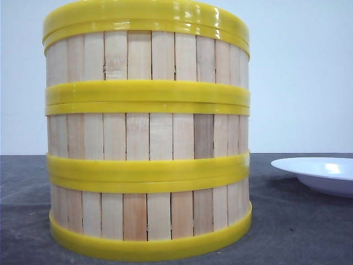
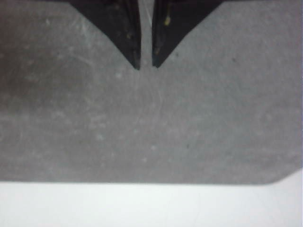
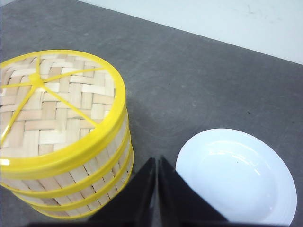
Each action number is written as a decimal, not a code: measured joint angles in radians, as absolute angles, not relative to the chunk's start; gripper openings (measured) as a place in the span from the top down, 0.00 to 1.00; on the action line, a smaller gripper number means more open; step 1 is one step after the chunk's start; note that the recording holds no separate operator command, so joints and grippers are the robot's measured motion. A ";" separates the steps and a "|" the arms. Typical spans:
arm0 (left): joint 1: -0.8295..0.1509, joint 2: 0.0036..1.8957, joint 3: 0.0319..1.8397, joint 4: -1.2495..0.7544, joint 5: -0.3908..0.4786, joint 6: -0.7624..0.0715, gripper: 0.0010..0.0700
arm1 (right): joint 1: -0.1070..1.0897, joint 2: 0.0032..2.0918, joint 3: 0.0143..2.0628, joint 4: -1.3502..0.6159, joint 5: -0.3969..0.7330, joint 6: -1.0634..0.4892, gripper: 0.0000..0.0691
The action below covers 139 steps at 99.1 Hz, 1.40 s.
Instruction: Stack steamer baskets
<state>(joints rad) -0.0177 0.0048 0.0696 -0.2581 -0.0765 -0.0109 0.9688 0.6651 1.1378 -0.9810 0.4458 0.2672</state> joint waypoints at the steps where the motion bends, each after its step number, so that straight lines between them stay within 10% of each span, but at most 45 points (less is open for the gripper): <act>1: -0.018 0.005 0.067 -0.256 -0.076 -0.012 0.99 | 0.969 0.665 1.138 -0.981 0.446 0.267 1.00; 139: -0.018 0.005 0.033 -0.182 -0.076 -0.019 0.99 | 0.969 0.665 1.138 -0.981 0.446 0.267 1.00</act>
